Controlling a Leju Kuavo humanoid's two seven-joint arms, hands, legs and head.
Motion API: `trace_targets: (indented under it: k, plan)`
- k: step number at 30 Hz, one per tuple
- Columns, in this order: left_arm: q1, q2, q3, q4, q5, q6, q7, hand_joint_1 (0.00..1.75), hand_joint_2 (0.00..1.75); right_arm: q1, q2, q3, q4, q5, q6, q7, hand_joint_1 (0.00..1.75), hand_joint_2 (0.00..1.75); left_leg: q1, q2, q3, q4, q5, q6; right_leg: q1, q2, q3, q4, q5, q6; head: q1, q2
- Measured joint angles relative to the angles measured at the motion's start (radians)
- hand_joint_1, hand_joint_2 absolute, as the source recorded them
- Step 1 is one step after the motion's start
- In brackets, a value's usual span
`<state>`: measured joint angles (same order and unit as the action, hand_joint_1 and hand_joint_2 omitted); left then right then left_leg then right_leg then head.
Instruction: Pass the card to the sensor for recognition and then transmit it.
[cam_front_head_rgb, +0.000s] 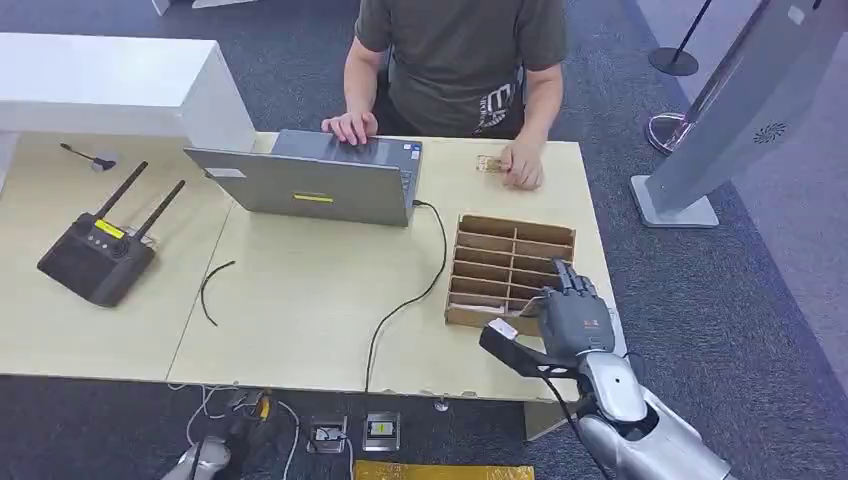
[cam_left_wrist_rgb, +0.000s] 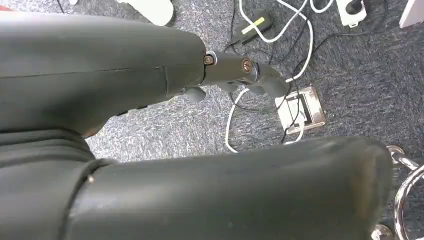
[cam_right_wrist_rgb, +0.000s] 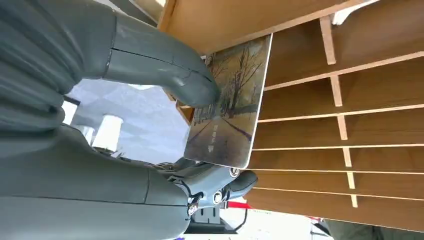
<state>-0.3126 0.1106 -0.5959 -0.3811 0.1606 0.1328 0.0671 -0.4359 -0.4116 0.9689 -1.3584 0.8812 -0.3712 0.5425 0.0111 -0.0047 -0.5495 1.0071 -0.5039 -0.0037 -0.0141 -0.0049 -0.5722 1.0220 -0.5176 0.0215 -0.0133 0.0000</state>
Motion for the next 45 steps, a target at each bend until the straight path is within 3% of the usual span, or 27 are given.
trace_targets:
  k: [6, 11, 20, 27, 42, 43, 44, 45]
  plan:
    - [-0.001, 0.000, -0.003, 0.000, -0.005, -0.007, 0.000, 0.00, 0.00, -0.006, 0.005, -0.001, 0.007, 0.040, -0.037, 0.002, 1.75, 1.75, 0.000, 0.000, 0.000, 0.000, 0.000, 0.000, 0.000, 0.000, 0.000, 0.000, 0.000, 0.000, 0.000, 0.000]
    - [-0.004, 0.000, -0.015, 0.000, -0.016, -0.015, 0.000, 0.00, 0.00, -0.039, 0.006, -0.014, -0.014, 0.166, -0.055, 0.043, 1.75, 1.75, 0.000, 0.001, 0.000, 0.000, 0.000, 0.000, 0.000, 0.001, 0.000, 0.000, 0.001, 0.000, 0.000, 0.000]
    - [-0.010, -0.014, -0.038, 0.000, -0.032, -0.033, 0.000, 0.00, 0.00, -0.196, 0.008, -0.078, -0.164, 0.334, 0.063, 0.060, 1.75, 1.75, 0.000, 0.000, -0.001, 0.000, 0.002, 0.000, 0.000, 0.000, -0.001, 0.000, 0.001, 0.000, 0.000, 0.000]
    - [-0.014, -0.024, -0.045, 0.002, -0.037, -0.037, 0.000, 0.00, 0.00, -0.255, 0.031, -0.102, -0.203, 0.342, 0.087, 0.035, 1.75, 1.75, 0.000, -0.005, -0.003, 0.001, 0.002, 0.001, 0.000, -0.004, -0.001, 0.000, 0.001, 0.000, 0.000, 0.000]
    - [-0.035, -0.051, -0.069, 0.024, -0.078, -0.060, 0.000, 0.00, 0.00, -0.240, 0.071, -0.125, -0.175, 0.312, 0.085, 0.001, 1.75, 1.75, 0.000, -0.007, -0.008, 0.004, 0.002, 0.001, 0.000, -0.006, -0.004, 0.000, 0.002, 0.001, 0.000, 0.000]
    - [-0.036, -0.052, -0.070, 0.026, -0.082, -0.062, 0.000, 0.00, 0.00, -0.236, 0.072, -0.130, -0.171, 0.317, 0.089, 0.000, 1.10, 1.75, 0.000, -0.007, -0.008, 0.004, 0.002, 0.001, 0.000, -0.006, -0.004, 0.000, 0.002, 0.001, 0.000, 0.000]
    - [-0.036, -0.052, -0.070, 0.026, -0.085, -0.064, 0.000, 0.00, 0.00, -0.231, 0.072, -0.136, -0.167, 0.323, 0.093, -0.001, 0.00, 1.75, 0.000, -0.007, -0.008, 0.005, 0.002, 0.001, 0.000, -0.006, -0.004, 0.000, 0.002, 0.001, -0.001, 0.000]
    - [-0.038, -0.052, -0.070, 0.029, -0.088, -0.066, 0.000, 0.00, 0.00, -0.227, 0.074, -0.141, -0.165, 0.329, 0.095, -0.001, 0.00, 1.75, 0.000, -0.007, -0.008, 0.005, 0.002, 0.001, 0.000, -0.006, -0.004, 0.000, 0.002, 0.001, 0.000, 0.000]
